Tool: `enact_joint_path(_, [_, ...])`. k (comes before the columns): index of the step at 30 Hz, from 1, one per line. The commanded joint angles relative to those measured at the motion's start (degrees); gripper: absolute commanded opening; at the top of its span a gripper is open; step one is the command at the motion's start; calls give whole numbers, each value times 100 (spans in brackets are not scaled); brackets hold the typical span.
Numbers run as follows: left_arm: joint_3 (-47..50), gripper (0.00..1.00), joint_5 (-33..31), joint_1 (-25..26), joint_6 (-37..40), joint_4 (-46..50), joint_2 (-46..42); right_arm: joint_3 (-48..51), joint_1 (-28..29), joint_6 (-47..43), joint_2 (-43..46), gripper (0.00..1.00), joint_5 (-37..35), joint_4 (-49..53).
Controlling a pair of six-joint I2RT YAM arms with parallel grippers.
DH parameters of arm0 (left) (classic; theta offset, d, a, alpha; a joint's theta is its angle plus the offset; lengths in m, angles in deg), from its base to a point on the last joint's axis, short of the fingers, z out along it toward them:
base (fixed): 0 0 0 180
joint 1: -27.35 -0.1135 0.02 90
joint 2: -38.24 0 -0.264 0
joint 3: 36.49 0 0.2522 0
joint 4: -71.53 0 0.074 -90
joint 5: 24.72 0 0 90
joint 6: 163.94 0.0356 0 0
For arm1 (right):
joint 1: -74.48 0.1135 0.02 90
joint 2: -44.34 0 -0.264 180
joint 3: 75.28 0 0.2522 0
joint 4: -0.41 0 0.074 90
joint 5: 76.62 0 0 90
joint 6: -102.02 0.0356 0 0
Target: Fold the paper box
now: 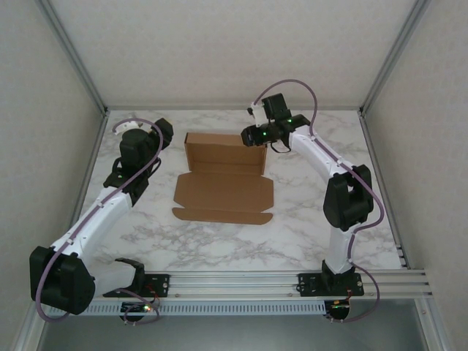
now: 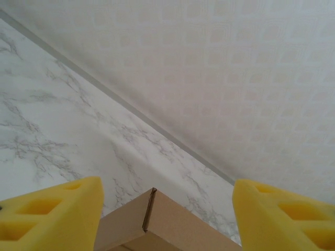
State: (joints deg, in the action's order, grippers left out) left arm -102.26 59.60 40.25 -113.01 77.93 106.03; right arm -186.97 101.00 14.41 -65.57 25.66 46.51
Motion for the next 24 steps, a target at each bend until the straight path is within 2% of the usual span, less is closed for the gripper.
enact_joint_path(1, [-289,66,-248,-41,-4,33,-221,-89,-112,126,-351,46,110,188])
enact_joint_path(9, [-658,66,-242,-39,137,99,-201,-902,-506,340,-1267,48,374,367])
enact_joint_path(15, [-862,67,-1046,-94,690,168,-392,-1091,-732,622,-1718,51,699,305])
enact_joint_path(17, [-928,68,-1195,-129,742,172,-432,-698,-718,767,-1607,48,806,134])
enact_joint_path(20, [-936,68,-1161,-150,735,138,-409,952,-557,1279,-863,48,1243,-1035])
enact_joint_path(24, [-803,68,-949,-157,637,77,-298,2649,134,1516,301,48,1242,-1966])
